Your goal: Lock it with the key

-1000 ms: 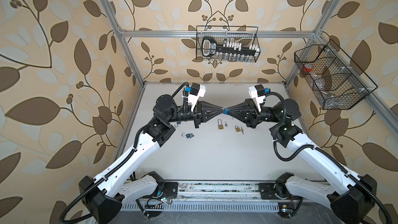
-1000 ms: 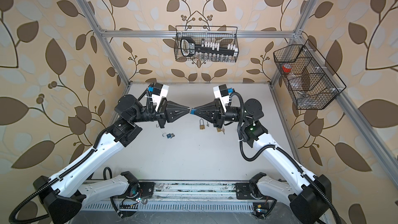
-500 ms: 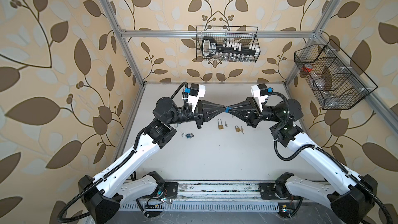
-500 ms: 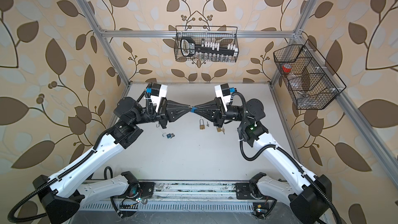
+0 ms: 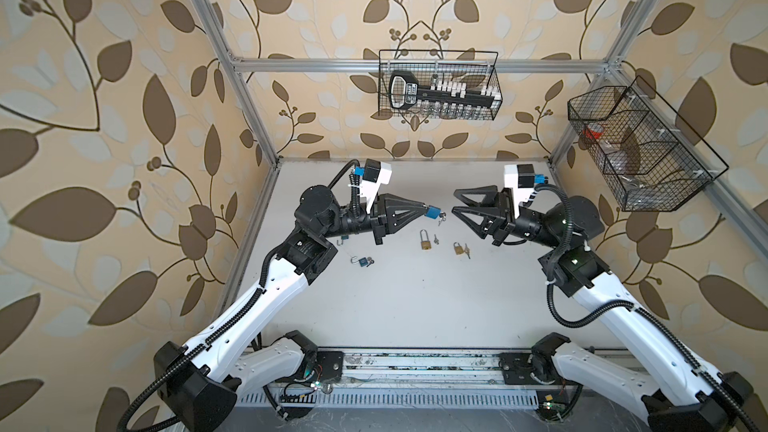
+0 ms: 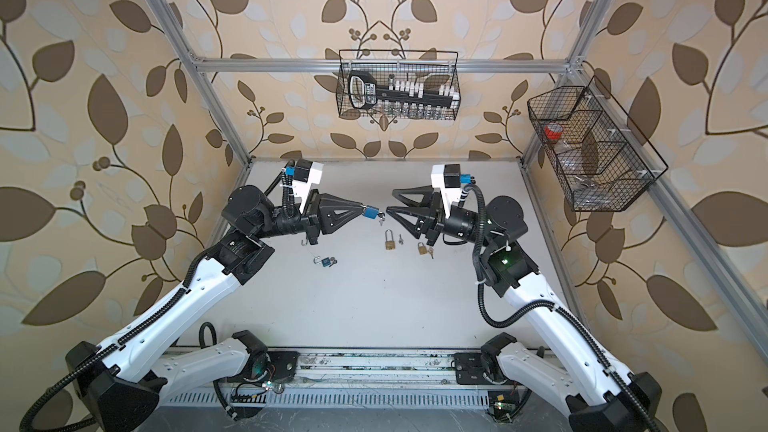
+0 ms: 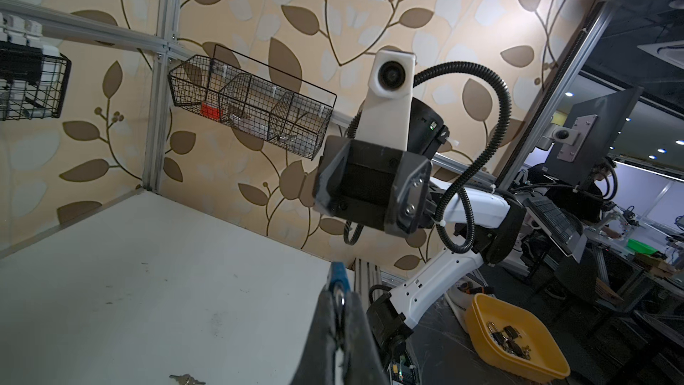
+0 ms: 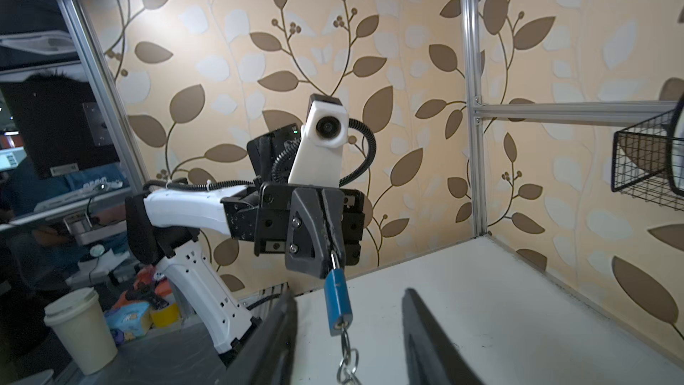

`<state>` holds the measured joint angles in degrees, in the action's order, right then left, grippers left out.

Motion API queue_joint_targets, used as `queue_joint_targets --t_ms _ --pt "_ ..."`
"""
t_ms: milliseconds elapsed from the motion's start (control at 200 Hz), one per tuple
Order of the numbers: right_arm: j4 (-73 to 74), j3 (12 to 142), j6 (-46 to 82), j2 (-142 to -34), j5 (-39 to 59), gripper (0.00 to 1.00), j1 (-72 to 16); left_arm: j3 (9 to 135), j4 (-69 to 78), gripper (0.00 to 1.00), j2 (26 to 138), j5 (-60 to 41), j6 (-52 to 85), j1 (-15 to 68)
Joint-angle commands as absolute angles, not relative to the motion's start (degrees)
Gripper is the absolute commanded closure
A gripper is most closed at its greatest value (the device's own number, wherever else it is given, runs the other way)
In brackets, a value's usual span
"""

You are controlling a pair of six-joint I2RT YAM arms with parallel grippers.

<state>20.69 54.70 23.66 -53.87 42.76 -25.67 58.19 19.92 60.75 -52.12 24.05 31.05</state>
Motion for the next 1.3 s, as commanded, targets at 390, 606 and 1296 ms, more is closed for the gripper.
queue_joint_targets --t_ms 390,606,1296 --pt "21.9 54.4 32.7 -56.4 60.0 0.66 -21.7 55.8 36.3 1.00 63.0 -57.7 32.7 31.2" --pt "22.5 53.8 32.0 -56.8 60.3 0.71 -22.8 56.7 35.9 1.00 64.3 -57.4 32.6 31.6" --pt "17.5 54.7 27.2 -58.9 59.2 0.75 -23.0 56.6 34.4 1.00 64.3 -55.1 31.9 32.2"
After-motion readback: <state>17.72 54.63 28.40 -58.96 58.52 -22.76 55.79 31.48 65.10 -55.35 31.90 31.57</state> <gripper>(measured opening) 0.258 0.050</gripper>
